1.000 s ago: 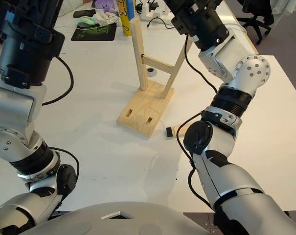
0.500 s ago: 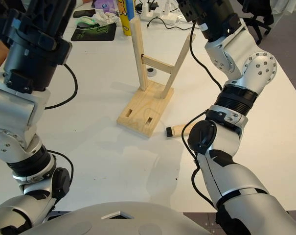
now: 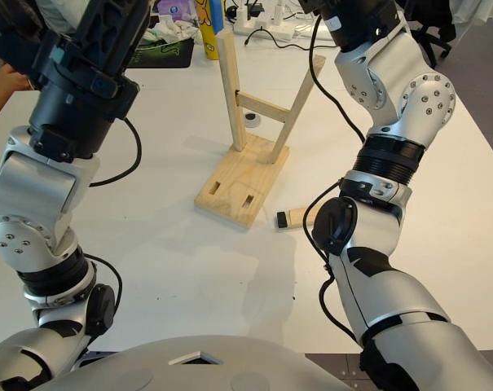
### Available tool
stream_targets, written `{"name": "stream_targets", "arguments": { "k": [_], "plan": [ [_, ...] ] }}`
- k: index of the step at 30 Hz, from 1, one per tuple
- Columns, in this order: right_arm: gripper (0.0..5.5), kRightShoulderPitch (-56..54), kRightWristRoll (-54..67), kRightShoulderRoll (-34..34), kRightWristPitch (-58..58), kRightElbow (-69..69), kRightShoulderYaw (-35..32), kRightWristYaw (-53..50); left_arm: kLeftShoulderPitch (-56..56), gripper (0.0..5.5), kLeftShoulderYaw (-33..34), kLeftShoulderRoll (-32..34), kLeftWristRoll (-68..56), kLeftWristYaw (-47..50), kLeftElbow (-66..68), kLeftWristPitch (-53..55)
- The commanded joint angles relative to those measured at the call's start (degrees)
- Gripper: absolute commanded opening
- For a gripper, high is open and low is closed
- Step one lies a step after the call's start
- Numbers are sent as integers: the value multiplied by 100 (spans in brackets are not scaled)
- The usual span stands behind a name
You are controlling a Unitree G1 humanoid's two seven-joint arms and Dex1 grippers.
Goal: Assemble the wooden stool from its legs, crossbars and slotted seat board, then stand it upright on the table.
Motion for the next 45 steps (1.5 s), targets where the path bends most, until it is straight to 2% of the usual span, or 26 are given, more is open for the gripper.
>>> {"name": "stream_targets", "arguments": {
  "k": [1, 5, 14, 15, 21, 25, 26, 29, 33, 39, 45],
  "plan": [
    [262, -74, 147, -126, -71, -7, 94, 59, 20, 201, -41, 69, 77, -17, 30, -63],
    [206, -36, 179, -167, -73, -4, 148, 115, 49, 201, -62, 113, 133, -74, 67, -77],
    [206, 43, -60, -323, -256, -94, 330, 287, 137, 201, -88, 239, 319, -148, 123, -34],
    [206, 47, -120, -358, -291, -88, 363, 335, 146, 239, -101, 244, 356, -150, 128, -32],
    [206, 143, -957, -708, -729, -197, 717, 853, 205, 327, -73, 295, 483, -162, 243, -37],
    [206, 323, -2134, -1180, -1392, -415, 1334, 1640, 364, 391, 160, 437, 485, -137, 325, -48],
    [206, 418, -2425, -1278, -1574, -556, 1510, 1822, 412, 392, 229, 485, 492, -148, 356, -52],
    [206, 958, -3336, -1544, -2162, -1196, 2155, 2339, 660, 392, 471, 639, 636, -201, 536, -58],
    [206, 1937, -4090, -1683, -2684, -2030, 2666, 2605, 976, 392, 662, 735, 830, -280, 695, -47],
    [206, 3993, -5228, -1752, -3657, -3217, 3129, 2439, 1322, 392, 786, 786, 933, -374, 650, -1],
    [206, 4708, -5624, -1660, -4116, -3331, 3390, 2545, 1326, 392, 855, 859, 975, -447, 749, 41]
  ]
}}
